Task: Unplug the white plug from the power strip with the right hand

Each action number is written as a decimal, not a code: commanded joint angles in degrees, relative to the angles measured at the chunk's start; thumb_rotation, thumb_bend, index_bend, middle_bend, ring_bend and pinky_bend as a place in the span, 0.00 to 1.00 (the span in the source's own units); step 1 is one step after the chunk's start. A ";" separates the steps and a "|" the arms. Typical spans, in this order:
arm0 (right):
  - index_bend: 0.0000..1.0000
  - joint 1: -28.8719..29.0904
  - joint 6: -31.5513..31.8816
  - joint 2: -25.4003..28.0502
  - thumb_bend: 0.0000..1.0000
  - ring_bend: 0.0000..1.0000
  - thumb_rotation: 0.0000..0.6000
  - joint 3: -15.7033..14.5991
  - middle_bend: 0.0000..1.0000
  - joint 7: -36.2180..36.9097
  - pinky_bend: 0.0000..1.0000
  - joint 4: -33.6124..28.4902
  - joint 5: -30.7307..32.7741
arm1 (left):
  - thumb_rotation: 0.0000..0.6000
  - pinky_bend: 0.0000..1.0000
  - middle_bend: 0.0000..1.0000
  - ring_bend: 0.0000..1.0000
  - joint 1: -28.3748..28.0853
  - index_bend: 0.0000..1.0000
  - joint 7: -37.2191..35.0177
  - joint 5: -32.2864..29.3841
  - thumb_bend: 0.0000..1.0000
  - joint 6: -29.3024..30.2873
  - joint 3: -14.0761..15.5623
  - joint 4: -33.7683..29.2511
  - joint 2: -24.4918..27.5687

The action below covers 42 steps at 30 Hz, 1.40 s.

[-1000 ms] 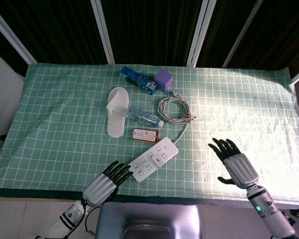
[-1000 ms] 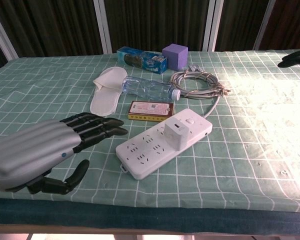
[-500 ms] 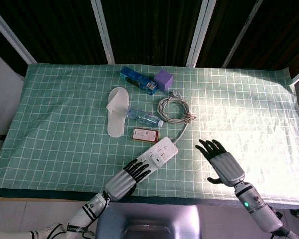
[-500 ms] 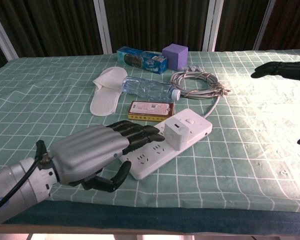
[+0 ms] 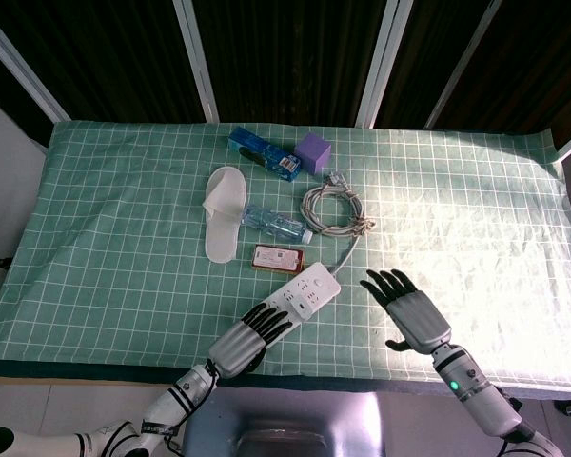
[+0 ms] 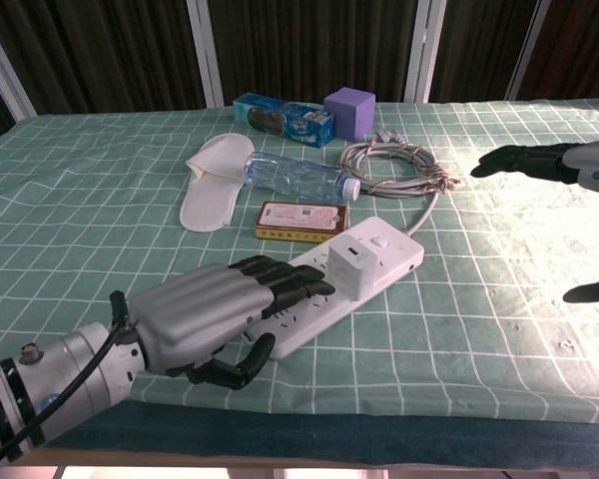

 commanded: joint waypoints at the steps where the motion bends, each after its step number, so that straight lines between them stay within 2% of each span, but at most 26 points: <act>1: 0.00 0.49 0.01 -0.80 0.11 0.00 1.00 -0.06 0.00 -0.90 0.00 0.01 0.02 | 0.91 0.02 0.00 0.00 0.01 0.00 0.22 -0.23 0.73 0.32 0.57 0.55 -0.22; 7: 0.00 2.03 1.61 -5.33 0.11 0.00 1.00 0.44 0.00 -0.13 0.00 3.27 -3.65 | 0.92 0.02 0.00 0.00 -0.18 0.00 0.36 -1.07 0.73 0.61 1.21 1.99 -0.78; 13: 0.00 4.41 0.66 -9.59 0.11 0.00 1.00 0.19 0.00 -0.41 0.00 7.38 -6.50 | 0.92 0.02 0.00 0.00 -0.32 0.00 0.18 -1.23 0.73 1.09 2.01 3.20 -1.46; 18: 0.01 5.99 -0.15 -12.94 0.11 0.00 1.00 1.17 0.06 -4.76 0.02 9.95 -5.33 | 0.93 0.02 0.00 0.00 -0.54 0.00 0.43 -0.96 0.73 1.55 2.58 3.54 -1.76; 23: 0.08 7.40 -0.92 -15.87 0.14 0.00 1.00 2.20 0.13 -8.74 0.04 12.34 -3.30 | 0.93 0.02 0.00 0.00 -0.72 0.00 0.90 -0.91 0.73 1.74 3.11 3.35 -1.64; 33: 0.13 9.30 -2.67 -19.64 0.15 0.03 1.00 2.18 0.18 -10.80 0.09 16.37 -1.47 | 0.92 0.03 0.00 0.00 -1.08 0.00 2.26 -2.45 0.73 0.74 3.31 3.45 -1.62; 42: 0.20 10.47 -1.90 -21.85 0.17 0.08 1.00 1.33 0.24 -10.35 0.14 18.99 -2.95 | 0.93 0.02 0.00 0.00 -1.42 0.00 2.92 -3.62 0.73 -0.01 3.69 3.46 -1.68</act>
